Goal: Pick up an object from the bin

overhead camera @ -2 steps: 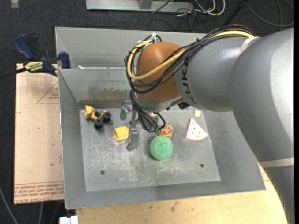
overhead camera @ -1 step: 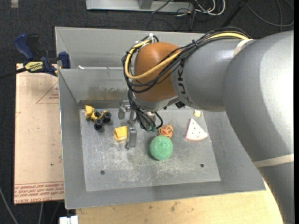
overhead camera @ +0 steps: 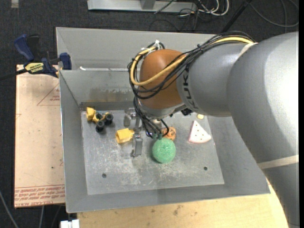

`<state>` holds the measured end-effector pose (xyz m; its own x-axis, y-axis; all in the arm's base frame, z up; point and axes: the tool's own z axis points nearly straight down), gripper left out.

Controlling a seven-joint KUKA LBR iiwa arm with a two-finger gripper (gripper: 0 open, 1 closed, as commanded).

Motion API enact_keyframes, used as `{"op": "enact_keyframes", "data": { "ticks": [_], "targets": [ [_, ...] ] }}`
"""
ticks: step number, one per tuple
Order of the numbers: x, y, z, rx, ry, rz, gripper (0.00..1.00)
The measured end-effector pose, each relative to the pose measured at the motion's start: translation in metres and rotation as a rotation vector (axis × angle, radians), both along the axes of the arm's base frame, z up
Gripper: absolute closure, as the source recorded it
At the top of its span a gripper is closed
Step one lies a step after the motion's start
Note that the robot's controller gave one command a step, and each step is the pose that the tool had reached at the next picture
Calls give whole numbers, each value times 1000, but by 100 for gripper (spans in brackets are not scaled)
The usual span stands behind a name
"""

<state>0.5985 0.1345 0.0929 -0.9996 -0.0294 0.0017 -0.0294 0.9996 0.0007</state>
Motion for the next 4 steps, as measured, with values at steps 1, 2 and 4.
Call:
{"op": "enact_keyframes", "data": {
  "ticks": [1, 2, 4],
  "targets": [
    [29, 10, 7, 1, -5, -371, 100],
    [31, 11, 7, 1, -5, -411, 100],
    [21, -40, 143, 1, -9, -276, 100]
  ]
}}
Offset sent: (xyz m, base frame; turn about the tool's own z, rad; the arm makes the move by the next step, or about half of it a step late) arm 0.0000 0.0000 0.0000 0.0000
